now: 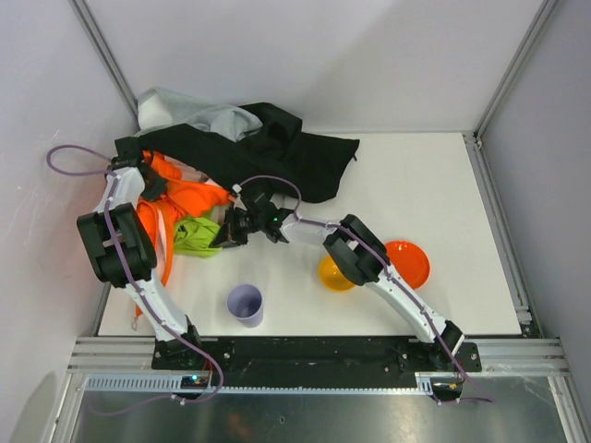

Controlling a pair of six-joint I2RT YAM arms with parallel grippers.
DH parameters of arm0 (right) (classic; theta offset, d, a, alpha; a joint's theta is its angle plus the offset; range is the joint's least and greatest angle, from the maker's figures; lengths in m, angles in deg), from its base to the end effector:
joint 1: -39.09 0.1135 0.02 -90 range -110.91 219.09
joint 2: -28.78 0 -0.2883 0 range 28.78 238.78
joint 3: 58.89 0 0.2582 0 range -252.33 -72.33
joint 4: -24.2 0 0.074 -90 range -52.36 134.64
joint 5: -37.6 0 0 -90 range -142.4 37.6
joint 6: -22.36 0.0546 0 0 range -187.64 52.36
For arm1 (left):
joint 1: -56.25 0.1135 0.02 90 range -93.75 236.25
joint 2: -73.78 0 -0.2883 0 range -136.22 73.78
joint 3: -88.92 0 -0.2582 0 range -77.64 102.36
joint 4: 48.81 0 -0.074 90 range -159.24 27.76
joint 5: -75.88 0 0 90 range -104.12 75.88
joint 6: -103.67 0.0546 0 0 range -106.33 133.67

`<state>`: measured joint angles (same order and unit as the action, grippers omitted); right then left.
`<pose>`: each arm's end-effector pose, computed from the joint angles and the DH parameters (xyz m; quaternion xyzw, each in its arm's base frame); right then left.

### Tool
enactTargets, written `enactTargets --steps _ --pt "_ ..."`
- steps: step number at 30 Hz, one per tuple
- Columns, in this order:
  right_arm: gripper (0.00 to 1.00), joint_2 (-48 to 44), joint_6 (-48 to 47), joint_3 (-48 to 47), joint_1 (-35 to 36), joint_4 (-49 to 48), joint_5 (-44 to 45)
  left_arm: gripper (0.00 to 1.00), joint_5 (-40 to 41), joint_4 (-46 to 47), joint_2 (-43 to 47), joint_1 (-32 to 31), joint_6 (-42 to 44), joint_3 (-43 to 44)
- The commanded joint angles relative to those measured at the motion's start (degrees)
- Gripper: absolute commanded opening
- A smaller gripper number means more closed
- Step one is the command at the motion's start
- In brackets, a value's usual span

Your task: Pick out a specific cloth from the pile

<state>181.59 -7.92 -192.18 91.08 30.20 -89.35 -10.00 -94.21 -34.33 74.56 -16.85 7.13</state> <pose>0.3596 0.5134 0.1083 -0.1146 0.8118 0.5692 0.0622 0.4137 0.1410 0.2375 -0.4040 0.8642 0.0024 0.3000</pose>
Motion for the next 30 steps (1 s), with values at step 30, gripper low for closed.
enactTargets --steps 30 --pt "0.0 -33.67 -19.98 13.44 -3.41 15.11 7.65 0.04 -1.18 -0.51 -2.93 0.74 -1.29 -0.31"
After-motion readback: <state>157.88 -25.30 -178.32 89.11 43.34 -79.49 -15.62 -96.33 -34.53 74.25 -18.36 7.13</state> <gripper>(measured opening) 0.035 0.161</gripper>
